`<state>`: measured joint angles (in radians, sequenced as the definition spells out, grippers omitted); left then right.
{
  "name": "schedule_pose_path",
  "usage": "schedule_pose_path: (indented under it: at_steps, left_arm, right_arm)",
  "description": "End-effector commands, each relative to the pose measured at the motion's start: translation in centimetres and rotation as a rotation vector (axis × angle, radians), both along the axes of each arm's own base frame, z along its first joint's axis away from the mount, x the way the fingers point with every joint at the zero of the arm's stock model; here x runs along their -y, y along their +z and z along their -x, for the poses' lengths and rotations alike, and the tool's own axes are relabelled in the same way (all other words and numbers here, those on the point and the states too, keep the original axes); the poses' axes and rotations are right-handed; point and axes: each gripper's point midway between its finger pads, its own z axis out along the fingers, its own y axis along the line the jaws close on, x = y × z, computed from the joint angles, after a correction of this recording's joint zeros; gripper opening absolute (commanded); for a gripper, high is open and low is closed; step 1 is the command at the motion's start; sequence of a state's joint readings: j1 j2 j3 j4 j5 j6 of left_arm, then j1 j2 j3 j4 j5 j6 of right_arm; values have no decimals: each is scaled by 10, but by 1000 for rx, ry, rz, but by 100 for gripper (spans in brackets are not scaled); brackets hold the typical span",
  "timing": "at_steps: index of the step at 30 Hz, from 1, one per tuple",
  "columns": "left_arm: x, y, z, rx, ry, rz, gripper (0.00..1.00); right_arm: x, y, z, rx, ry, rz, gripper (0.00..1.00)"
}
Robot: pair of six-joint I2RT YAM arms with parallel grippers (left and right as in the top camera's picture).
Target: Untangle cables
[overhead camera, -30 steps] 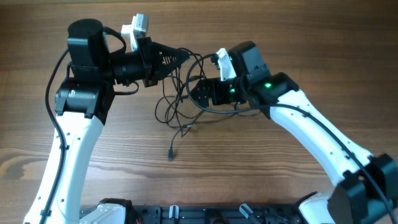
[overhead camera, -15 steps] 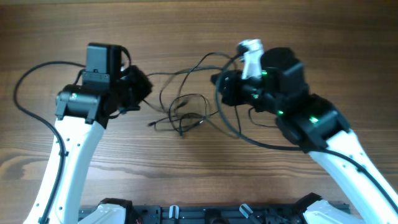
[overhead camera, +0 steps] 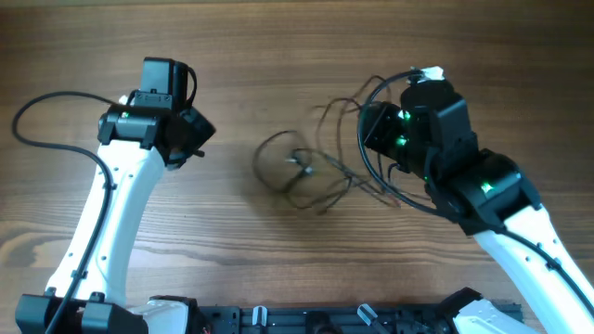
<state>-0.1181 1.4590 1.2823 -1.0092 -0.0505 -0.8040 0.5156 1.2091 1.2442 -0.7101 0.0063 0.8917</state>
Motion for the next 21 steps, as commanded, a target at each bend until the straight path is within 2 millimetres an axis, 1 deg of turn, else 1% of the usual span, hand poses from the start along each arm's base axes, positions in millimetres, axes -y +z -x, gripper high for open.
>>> schedule_pose_path:
  at_steps: [1,2,3,4,5,6,8,10,12,14,17,18,19,20,21]
  left_arm:
    - [69,11,-1,64,-432,261,55]
    - [86,18,2,99,-550,329,59]
    - [92,22,4,109,-590,362,64]
    - [92,21,5,105,-589,362,67]
    - [92,21,6,102,-588,362,71]
    - [92,21,6,97,-587,362,74]
    - [91,18,10,79,-581,360,80]
    - [90,18,11,74,-580,361,88]
    - [90,18,11,74,-578,362,89]
    - [90,18,12,70,-577,362,90]
    - [90,18,11,71,-577,361,91]
    - [90,18,12,69,-577,362,90]
    - [90,18,12,70,-577,361,91]
    - [88,17,11,69,-572,349,92]
    - [85,15,10,67,-564,328,91]
  right_arm:
    - [-48,-13,6,-91,220,-119,22]
    - [-62,-16,8,-97,300,-141,20]
    - [-76,-19,10,-108,383,-175,14]
    - [-88,-22,10,-124,436,-212,10]
    - [-94,-22,10,-127,465,-235,4]
    - [-100,-19,10,-119,497,-259,4]
    - [-112,1,11,-43,576,-313,5]
    - [-123,30,13,46,649,-395,5]
    - [-128,62,15,100,663,-496,5]
    - [-133,102,18,176,700,-593,5]
    - [-131,158,23,296,739,-622,5]
    - [-128,182,27,363,749,-594,5]
    - [-122,184,21,373,704,-532,5]
    - [-111,167,7,343,595,-417,5]
    - [-93,137,-10,286,462,-285,5]
